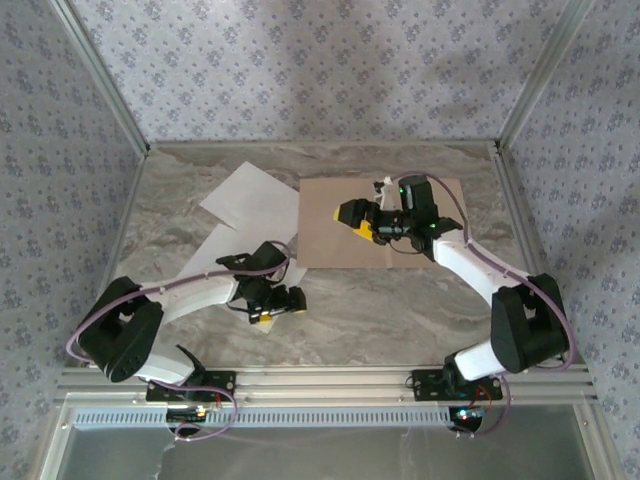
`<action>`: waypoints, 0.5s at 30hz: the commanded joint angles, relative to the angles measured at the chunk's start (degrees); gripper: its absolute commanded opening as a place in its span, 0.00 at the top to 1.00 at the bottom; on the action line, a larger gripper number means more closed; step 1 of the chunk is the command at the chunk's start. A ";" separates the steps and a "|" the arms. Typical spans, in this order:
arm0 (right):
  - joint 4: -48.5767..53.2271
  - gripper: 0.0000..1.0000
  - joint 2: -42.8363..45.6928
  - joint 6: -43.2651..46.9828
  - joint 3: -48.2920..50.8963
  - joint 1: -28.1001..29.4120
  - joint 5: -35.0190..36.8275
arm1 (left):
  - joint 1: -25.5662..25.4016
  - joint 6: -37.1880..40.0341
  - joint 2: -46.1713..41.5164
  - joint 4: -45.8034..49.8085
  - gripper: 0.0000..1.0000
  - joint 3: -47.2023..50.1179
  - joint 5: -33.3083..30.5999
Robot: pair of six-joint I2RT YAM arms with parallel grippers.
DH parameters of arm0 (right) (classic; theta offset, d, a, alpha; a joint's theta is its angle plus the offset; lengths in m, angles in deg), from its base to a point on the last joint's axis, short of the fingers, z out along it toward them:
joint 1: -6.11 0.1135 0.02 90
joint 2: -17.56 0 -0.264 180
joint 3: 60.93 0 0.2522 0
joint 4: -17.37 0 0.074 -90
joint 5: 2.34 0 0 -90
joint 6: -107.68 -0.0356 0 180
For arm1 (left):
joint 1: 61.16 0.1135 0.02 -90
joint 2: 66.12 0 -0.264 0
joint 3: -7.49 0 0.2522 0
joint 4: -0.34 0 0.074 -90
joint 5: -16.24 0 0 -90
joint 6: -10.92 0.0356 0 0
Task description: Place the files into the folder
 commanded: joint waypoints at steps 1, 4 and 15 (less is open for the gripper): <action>2.46 0.00 -2.05 2.15 -2.99 1.76 0.11 | -0.03 1.61 -2.73 8.69 0.10 2.30 -2.81; 2.25 0.00 -3.50 2.42 -3.45 2.88 -0.36 | 0.06 2.29 -3.68 11.87 0.11 4.08 -3.05; 1.78 0.00 -8.89 3.71 -5.61 7.52 0.47 | 0.85 -0.63 -13.46 19.47 0.11 4.70 -9.08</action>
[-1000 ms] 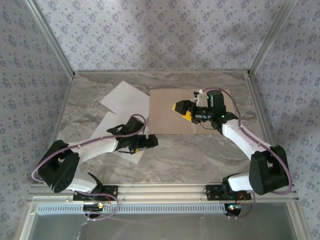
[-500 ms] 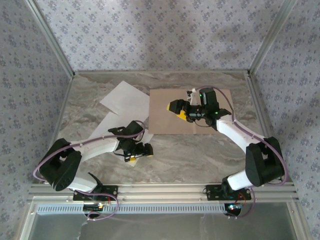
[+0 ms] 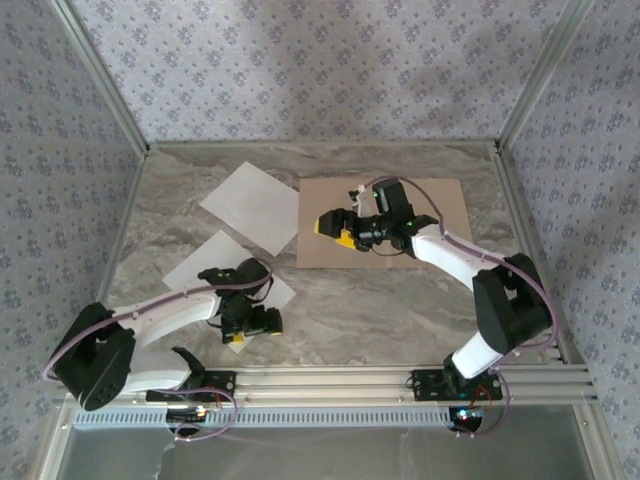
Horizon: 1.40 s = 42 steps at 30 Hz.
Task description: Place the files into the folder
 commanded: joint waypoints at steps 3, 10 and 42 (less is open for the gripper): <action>0.47 0.00 -3.51 2.02 -3.16 2.66 0.81 | 2.84 -1.99 -7.20 4.84 0.12 -1.60 -5.75; 0.56 0.00 -8.10 2.74 -6.32 6.28 3.38 | 12.50 -3.26 -19.52 4.30 0.13 -0.63 -10.59; 12.62 0.29 -33.22 8.90 -31.44 21.05 11.89 | 39.48 0.28 -23.72 -3.07 0.16 8.92 -8.84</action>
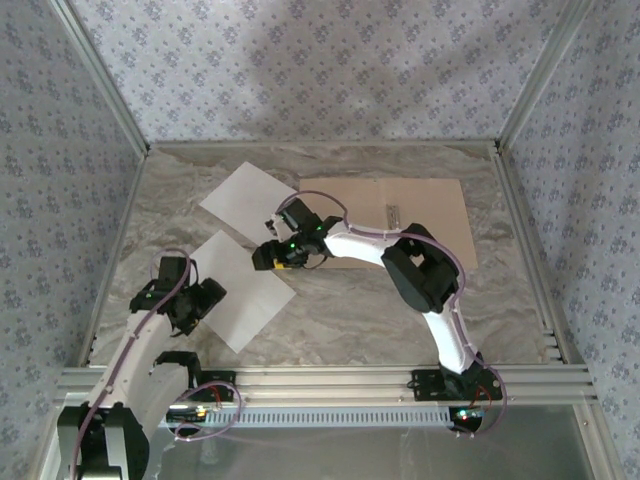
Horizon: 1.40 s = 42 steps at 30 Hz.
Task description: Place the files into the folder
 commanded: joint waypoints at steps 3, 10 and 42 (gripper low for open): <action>2.90 0.30 -2.46 1.73 -3.05 1.06 1.93 | 1.43 0.02 -0.57 -0.37 0.15 0.55 -1.96; 2.93 0.33 -3.88 1.58 -3.85 1.35 1.93 | 2.13 0.00 -1.03 -1.92 0.16 1.65 -1.02; 0.01 0.33 -3.93 -0.20 0.97 2.94 1.91 | 2.82 1.59 3.35 -9.72 0.27 6.15 0.23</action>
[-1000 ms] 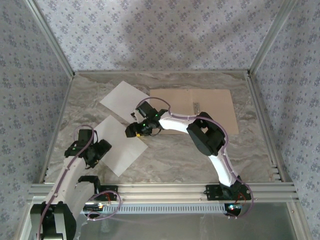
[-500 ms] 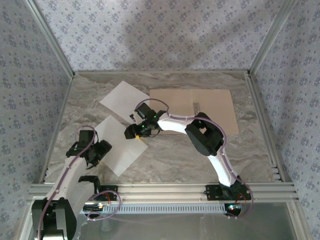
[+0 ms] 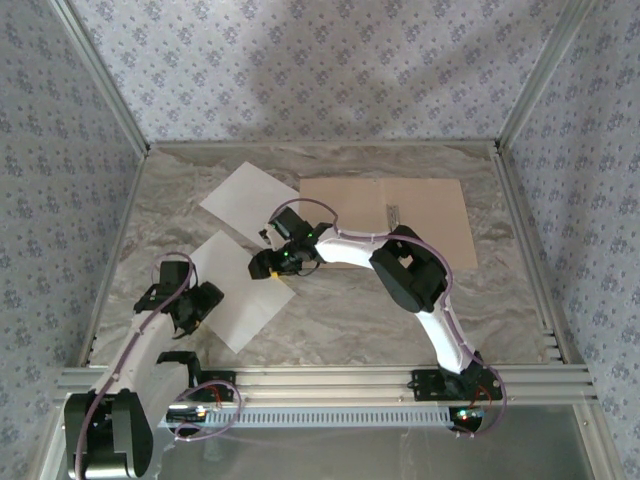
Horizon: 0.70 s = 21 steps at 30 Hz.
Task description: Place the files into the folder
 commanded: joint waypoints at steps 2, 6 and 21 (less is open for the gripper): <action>0.45 0.33 -0.31 -0.69 2.31 0.89 0.41 | 0.53 0.51 0.84 -2.30 0.27 1.56 0.49; -0.17 0.33 0.46 -1.11 3.57 1.11 0.50 | 0.53 0.63 0.80 -4.21 0.28 2.29 2.06; -2.02 0.33 1.53 -3.06 6.44 4.46 0.96 | 0.62 0.96 -1.26 -4.43 0.25 2.65 3.99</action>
